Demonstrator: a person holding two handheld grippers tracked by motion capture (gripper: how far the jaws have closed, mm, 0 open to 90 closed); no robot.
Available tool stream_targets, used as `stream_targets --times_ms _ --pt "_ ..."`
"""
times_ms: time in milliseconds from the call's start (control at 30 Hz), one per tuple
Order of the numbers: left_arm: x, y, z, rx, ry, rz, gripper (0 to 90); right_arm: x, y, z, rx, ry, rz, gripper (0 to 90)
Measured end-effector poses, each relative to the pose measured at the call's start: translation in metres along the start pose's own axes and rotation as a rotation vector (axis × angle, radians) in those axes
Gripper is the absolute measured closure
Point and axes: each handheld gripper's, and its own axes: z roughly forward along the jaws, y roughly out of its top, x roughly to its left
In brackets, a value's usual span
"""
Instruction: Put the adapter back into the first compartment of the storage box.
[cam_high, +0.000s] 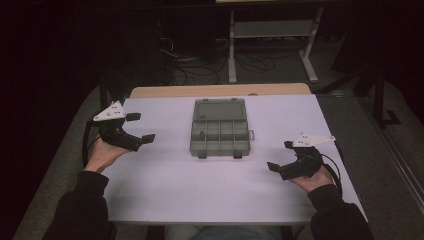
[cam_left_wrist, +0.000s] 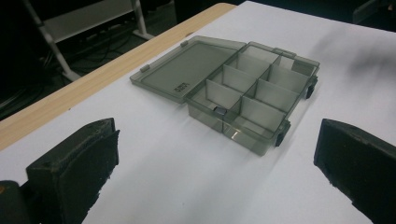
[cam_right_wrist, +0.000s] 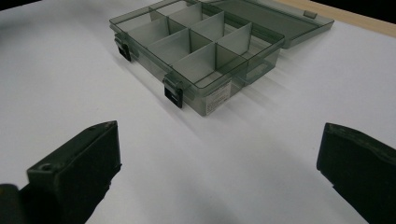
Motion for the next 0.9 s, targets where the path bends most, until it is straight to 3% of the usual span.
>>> stream_targets --times_ms 333,667,900 --pt "0.004 -0.011 -0.015 -0.020 0.039 -0.024 0.0 0.000 0.000 0.001 0.000 0.002 -0.002 0.0" --pt "0.008 -0.038 -0.030 -0.046 0.086 -0.089 0.0 0.000 0.001 0.001 0.000 0.005 -0.004 0.0" --pt "0.006 -0.051 -0.034 -0.070 0.117 -0.112 0.0 0.001 0.001 0.001 -0.005 0.007 -0.003 0.0"
